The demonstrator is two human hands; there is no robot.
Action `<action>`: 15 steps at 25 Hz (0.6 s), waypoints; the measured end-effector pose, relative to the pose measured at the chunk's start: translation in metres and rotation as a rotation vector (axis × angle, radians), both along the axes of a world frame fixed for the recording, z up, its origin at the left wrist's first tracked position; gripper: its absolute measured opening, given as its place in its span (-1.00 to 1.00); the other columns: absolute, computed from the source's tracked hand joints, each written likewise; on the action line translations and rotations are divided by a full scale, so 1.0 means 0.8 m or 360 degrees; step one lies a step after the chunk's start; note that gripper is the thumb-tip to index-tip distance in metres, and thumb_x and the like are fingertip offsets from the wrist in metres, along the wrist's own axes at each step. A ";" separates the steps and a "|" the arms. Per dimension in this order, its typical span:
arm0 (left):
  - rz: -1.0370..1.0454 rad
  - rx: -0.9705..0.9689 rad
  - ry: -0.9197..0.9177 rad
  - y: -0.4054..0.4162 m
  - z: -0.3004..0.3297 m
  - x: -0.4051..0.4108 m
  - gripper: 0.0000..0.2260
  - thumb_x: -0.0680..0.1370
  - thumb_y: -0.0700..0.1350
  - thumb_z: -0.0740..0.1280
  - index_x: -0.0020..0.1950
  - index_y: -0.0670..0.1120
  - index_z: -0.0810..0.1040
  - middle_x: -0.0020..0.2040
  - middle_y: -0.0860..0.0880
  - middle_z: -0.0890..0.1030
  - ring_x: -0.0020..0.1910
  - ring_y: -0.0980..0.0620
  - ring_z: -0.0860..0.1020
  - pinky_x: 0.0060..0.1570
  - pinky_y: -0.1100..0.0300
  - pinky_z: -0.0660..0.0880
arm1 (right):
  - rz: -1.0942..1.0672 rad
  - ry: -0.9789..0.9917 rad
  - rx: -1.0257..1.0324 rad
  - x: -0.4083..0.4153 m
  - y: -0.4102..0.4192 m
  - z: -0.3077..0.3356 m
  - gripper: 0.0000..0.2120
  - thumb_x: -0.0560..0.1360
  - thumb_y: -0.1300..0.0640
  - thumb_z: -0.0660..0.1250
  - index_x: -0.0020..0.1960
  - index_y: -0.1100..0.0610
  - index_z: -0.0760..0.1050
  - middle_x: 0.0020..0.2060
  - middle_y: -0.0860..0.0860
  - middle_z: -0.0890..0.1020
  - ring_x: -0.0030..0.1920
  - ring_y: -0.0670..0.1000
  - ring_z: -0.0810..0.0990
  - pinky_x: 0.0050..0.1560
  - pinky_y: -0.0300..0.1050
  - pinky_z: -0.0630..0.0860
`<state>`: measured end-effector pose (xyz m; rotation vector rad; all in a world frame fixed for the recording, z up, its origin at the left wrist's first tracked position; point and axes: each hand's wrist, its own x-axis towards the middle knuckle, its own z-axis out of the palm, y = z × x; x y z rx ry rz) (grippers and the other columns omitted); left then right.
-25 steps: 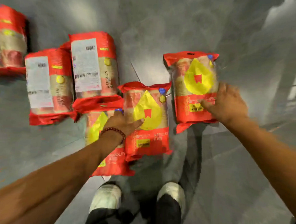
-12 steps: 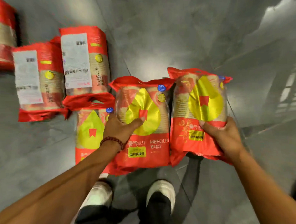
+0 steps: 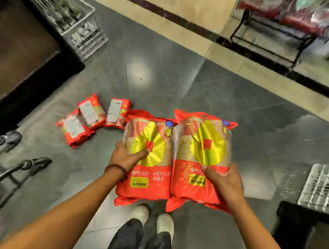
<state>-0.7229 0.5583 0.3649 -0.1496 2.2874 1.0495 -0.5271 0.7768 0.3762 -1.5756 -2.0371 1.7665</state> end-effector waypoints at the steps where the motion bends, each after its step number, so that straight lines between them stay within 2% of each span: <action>1: 0.0097 0.0050 0.0022 -0.019 0.048 -0.009 -0.18 0.11 0.32 0.55 0.17 -0.17 0.47 0.09 -0.04 0.58 0.06 -0.02 0.57 0.10 0.06 0.52 | 0.0074 0.0042 0.0023 -0.022 -0.009 0.045 -0.34 0.19 -0.18 0.61 0.14 0.09 0.45 0.00 0.05 0.66 -0.01 0.12 0.66 0.07 0.17 0.60; 2: 0.0204 0.0112 0.0066 -0.040 0.093 -0.014 -0.24 0.14 0.26 0.57 0.14 -0.17 0.48 0.08 -0.03 0.59 0.06 -0.01 0.57 0.12 0.04 0.52 | 0.0148 0.0088 0.0066 -0.044 -0.020 0.087 -0.35 0.16 -0.20 0.60 0.10 0.07 0.45 -0.02 0.04 0.66 -0.02 0.11 0.66 0.05 0.15 0.61; 5: 0.0439 0.0260 0.0243 -0.115 0.211 -0.034 -0.48 0.24 0.01 0.60 0.06 -0.17 0.50 -0.04 -0.03 0.60 -0.02 -0.02 0.59 -0.04 0.18 0.44 | 0.0426 0.0248 0.0203 -0.114 -0.068 0.200 -0.43 0.16 -0.21 0.58 -0.01 0.06 0.46 -0.13 -0.02 0.63 -0.05 0.12 0.65 0.01 0.08 0.59; 6: 0.0466 0.0292 0.0271 -0.143 0.235 -0.042 -0.45 0.22 0.05 0.59 0.08 -0.15 0.50 -0.03 -0.02 0.60 -0.02 -0.01 0.59 -0.05 0.19 0.42 | 0.0510 0.0301 0.0223 -0.136 -0.085 0.227 -0.38 0.13 -0.24 0.56 0.00 0.09 0.47 -0.14 -0.02 0.62 -0.06 0.12 0.64 0.01 0.06 0.58; 9: 0.0689 0.0241 0.0320 -0.258 0.292 -0.064 -0.11 -0.03 0.39 0.52 0.16 -0.08 0.54 0.05 -0.06 0.66 0.01 -0.06 0.63 0.05 0.04 0.56 | 0.0773 0.0442 0.0187 -0.203 -0.168 0.293 -0.15 -0.05 -0.36 0.55 0.08 0.11 0.51 -0.12 -0.02 0.66 -0.09 0.06 0.67 0.01 0.08 0.62; 11: 0.0836 0.0275 0.0428 -0.361 0.310 -0.081 -0.14 -0.02 0.40 0.50 0.14 -0.07 0.57 0.04 -0.08 0.69 0.00 -0.08 0.65 0.09 -0.06 0.58 | 0.0950 0.0494 0.0205 -0.251 -0.244 0.322 0.01 -0.13 -0.50 0.50 0.11 0.14 0.55 -0.08 0.04 0.71 -0.11 0.06 0.71 -0.02 0.12 0.66; 13: 0.1035 0.0261 0.0504 -0.456 0.352 -0.082 -0.15 -0.02 0.38 0.50 0.12 -0.11 0.58 0.01 -0.08 0.68 -0.02 -0.08 0.65 0.04 -0.01 0.58 | 0.1184 0.0569 0.0184 -0.300 -0.334 0.341 -0.03 -0.09 -0.49 0.51 0.11 0.15 0.56 -0.07 0.06 0.72 -0.10 0.07 0.71 -0.03 0.09 0.65; 15: 0.1157 0.0273 0.0541 -0.545 0.381 -0.080 -0.15 -0.03 0.37 0.46 0.11 -0.12 0.57 -0.01 -0.08 0.67 -0.03 -0.07 0.63 -0.03 0.08 0.55 | 0.1322 0.0632 0.0167 -0.334 -0.427 0.372 -0.23 0.02 -0.33 0.53 0.05 0.15 0.59 -0.10 0.06 0.72 -0.12 0.07 0.70 -0.06 0.03 0.64</action>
